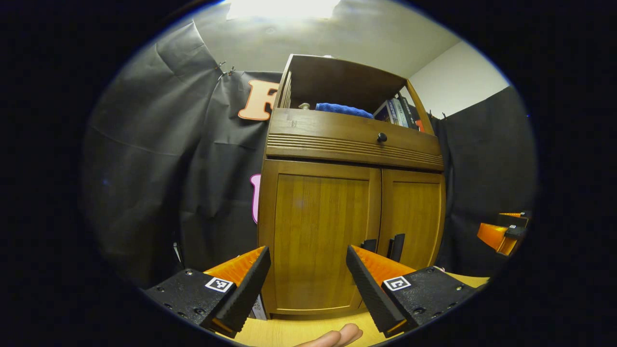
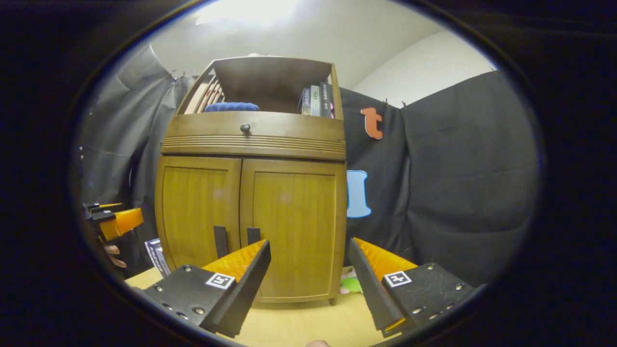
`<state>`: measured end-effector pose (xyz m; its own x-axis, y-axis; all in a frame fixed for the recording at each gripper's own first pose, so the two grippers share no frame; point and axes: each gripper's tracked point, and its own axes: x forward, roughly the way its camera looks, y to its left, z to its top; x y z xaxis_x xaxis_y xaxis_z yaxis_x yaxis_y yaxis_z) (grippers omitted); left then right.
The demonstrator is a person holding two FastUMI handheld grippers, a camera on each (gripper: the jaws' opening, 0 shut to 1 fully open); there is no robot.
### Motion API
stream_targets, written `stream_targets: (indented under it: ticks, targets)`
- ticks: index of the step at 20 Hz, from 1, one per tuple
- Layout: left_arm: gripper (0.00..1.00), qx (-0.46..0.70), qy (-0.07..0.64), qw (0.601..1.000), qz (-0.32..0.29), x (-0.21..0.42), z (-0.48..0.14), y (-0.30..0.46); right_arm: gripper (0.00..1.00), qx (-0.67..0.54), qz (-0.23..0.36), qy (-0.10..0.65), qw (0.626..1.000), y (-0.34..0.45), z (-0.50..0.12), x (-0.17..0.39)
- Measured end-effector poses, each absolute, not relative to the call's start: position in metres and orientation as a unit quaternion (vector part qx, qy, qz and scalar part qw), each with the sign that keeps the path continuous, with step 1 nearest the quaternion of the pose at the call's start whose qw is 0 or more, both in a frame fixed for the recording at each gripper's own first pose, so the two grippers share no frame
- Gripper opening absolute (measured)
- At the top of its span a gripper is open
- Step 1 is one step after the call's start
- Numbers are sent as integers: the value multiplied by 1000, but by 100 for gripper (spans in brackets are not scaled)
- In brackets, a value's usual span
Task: Open the right door of the double-door shoe cabinet with the right hand, and open the left door with the left hand.
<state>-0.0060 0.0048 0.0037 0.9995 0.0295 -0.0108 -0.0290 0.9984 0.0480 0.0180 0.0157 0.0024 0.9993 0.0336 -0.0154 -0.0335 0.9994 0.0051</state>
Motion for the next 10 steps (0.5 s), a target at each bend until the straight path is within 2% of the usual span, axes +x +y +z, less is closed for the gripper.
stream_targets:
  ticks: [3,7,9,10]
  targets:
    - [96,19,9,999,27,-3,2,14,96,-2,20,9,1000,24,7,30]
    - [97,12,8,1000,11,-1,3,10,97,13,34,16,999,40,20,59]
    - [95,29,-17,999,-17,-1,13,-3,96,5,38,12,999,49,24,78]
    - [91,37,-18,999,-13,-3,11,0,96,-1,44,11,999,56,24,86]
